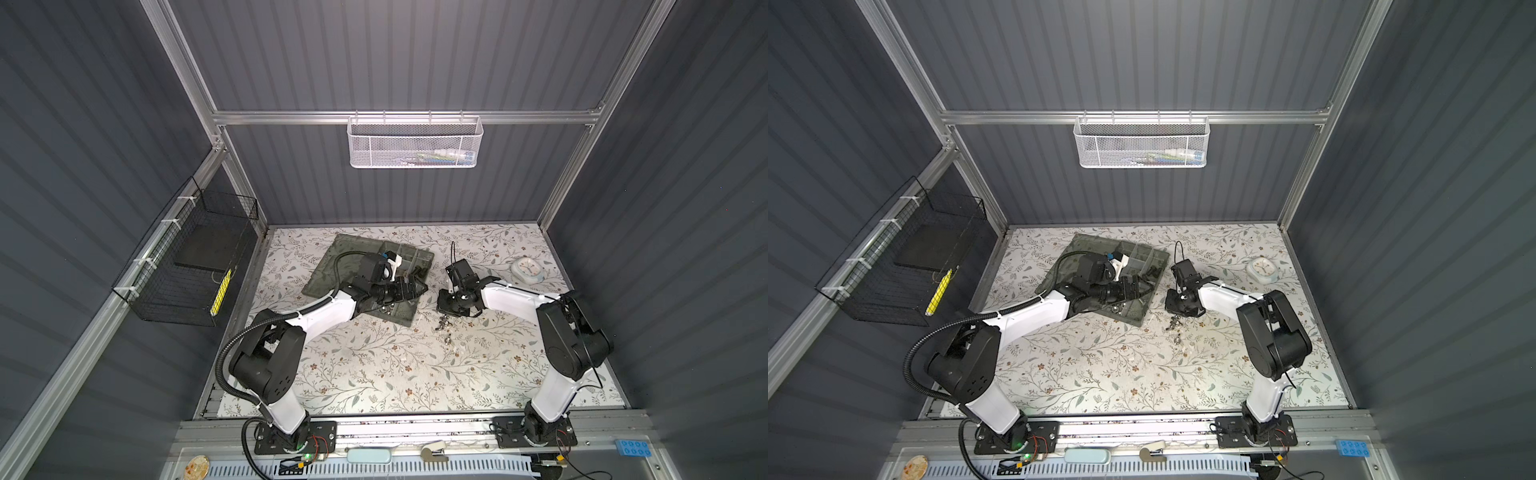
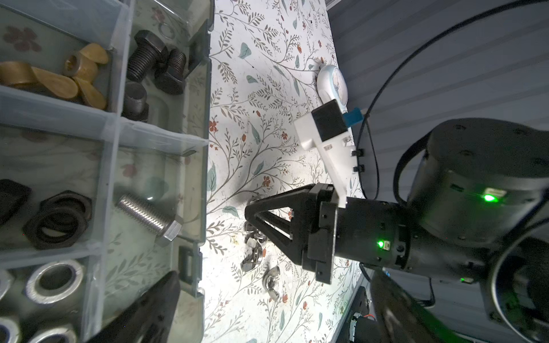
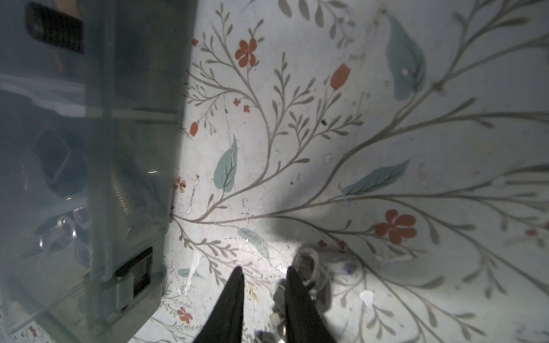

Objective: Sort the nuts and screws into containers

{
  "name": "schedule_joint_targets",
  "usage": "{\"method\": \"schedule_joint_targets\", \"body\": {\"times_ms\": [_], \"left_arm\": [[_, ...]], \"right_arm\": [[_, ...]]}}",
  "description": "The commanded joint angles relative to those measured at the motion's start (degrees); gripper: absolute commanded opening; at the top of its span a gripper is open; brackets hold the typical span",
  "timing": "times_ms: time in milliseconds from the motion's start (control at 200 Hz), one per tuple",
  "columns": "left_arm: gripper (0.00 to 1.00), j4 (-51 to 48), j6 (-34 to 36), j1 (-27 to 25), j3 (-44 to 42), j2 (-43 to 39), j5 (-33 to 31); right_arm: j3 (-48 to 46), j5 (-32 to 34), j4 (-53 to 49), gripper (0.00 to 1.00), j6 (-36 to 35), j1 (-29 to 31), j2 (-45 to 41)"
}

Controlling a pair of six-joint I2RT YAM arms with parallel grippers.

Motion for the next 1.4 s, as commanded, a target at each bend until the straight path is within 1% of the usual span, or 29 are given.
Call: {"method": "schedule_joint_targets", "body": {"times_ms": [0,265,390,630,986,1191,1326,1396], "left_arm": [[1.00,-0.9,1.2,0.0,1.3,0.4,-0.2],[1.00,-0.8,1.2,0.0,1.3,0.6,-0.2],[1.00,-0.8,1.2,0.0,1.3,0.6,-0.2],[1.00,-0.7,1.2,0.0,1.3,0.8,-0.2],[1.00,-0.7,1.1,0.0,1.2,0.9,-0.2],[1.00,-0.7,1.1,-0.1,1.2,0.9,-0.2],[1.00,-0.5,1.0,-0.1,1.2,1.0,-0.2],[1.00,-0.6,1.0,0.0,1.2,1.0,-0.2]], "right_arm": [[-0.8,0.3,-0.3,0.28,0.5,0.1,0.5],[-1.4,0.5,0.0,0.33,0.3,0.1,-0.9],[-1.5,1.1,-1.0,0.37,0.1,0.0,-2.7],[-3.7,3.1,-2.1,0.39,-0.4,0.0,-5.8],[-5.8,4.2,-1.5,0.40,-0.4,-0.9,-5.0],[-5.5,2.1,0.0,0.43,-0.2,-2.3,-3.6],[-4.5,0.8,0.7,0.42,0.0,-3.0,-1.9],[-4.0,0.8,0.7,0.40,0.0,-3.0,-1.3]]}}
